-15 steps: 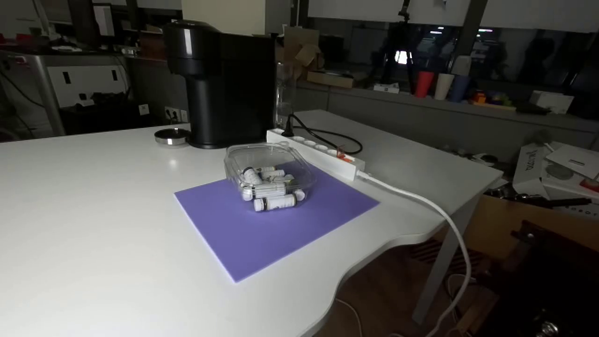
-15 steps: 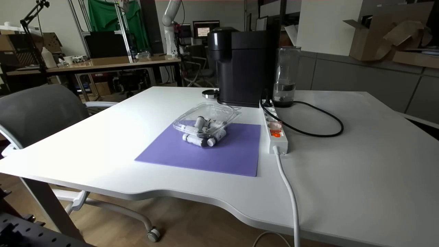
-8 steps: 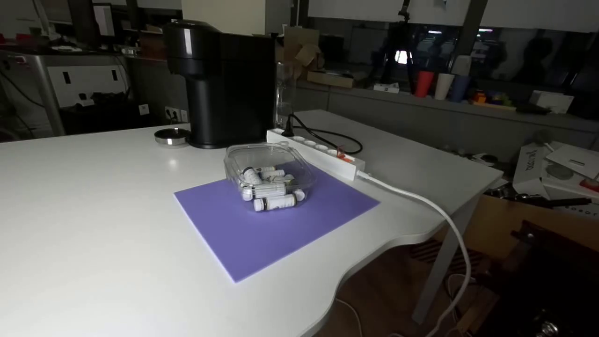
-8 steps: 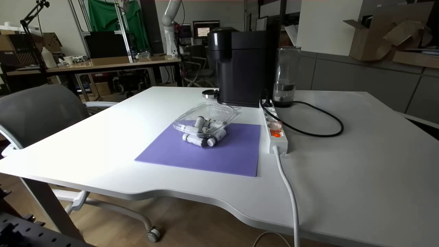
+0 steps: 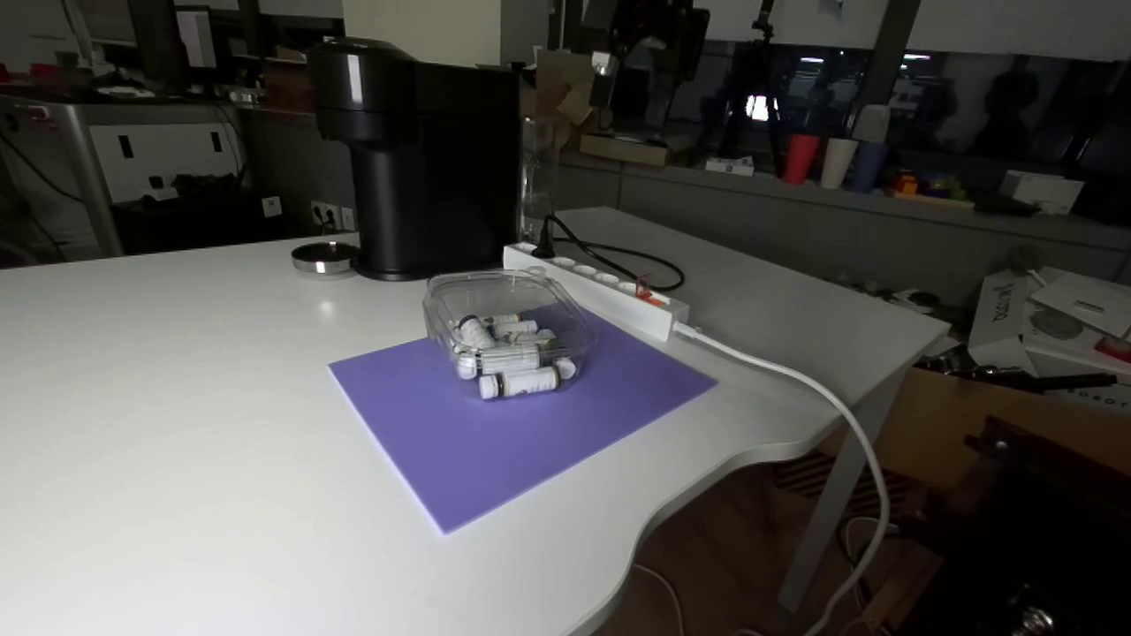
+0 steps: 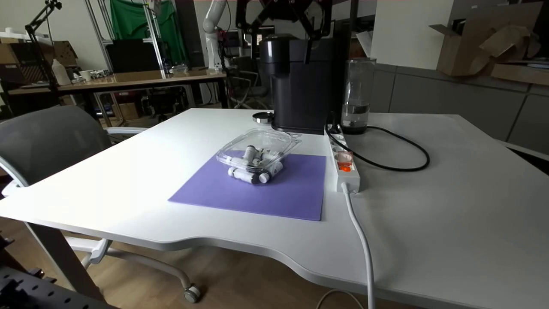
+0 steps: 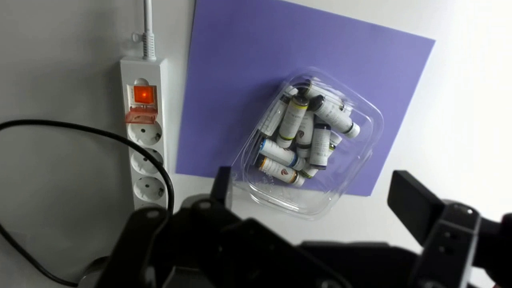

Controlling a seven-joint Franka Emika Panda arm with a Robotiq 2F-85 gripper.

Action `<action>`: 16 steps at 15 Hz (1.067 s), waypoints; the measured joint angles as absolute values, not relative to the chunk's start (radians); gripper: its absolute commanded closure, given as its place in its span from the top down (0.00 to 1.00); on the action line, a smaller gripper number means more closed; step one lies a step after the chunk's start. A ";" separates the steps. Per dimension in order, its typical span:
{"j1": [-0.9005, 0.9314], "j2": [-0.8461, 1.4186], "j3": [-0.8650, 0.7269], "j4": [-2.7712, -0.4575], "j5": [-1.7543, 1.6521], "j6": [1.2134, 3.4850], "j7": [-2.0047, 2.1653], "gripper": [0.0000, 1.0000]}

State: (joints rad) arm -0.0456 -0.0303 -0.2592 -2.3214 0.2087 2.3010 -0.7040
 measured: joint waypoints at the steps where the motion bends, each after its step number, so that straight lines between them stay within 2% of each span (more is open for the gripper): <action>1: -0.052 -0.021 -0.251 -2.322 0.209 2.304 -0.704 1.00; 9: -0.083 -0.012 -0.218 -2.317 0.216 2.306 -0.703 1.00; 16: -0.115 0.221 -0.163 -2.167 0.195 2.406 -0.703 1.00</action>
State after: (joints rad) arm -0.1145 0.2208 -0.1626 -2.1675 0.1954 2.4056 -0.7029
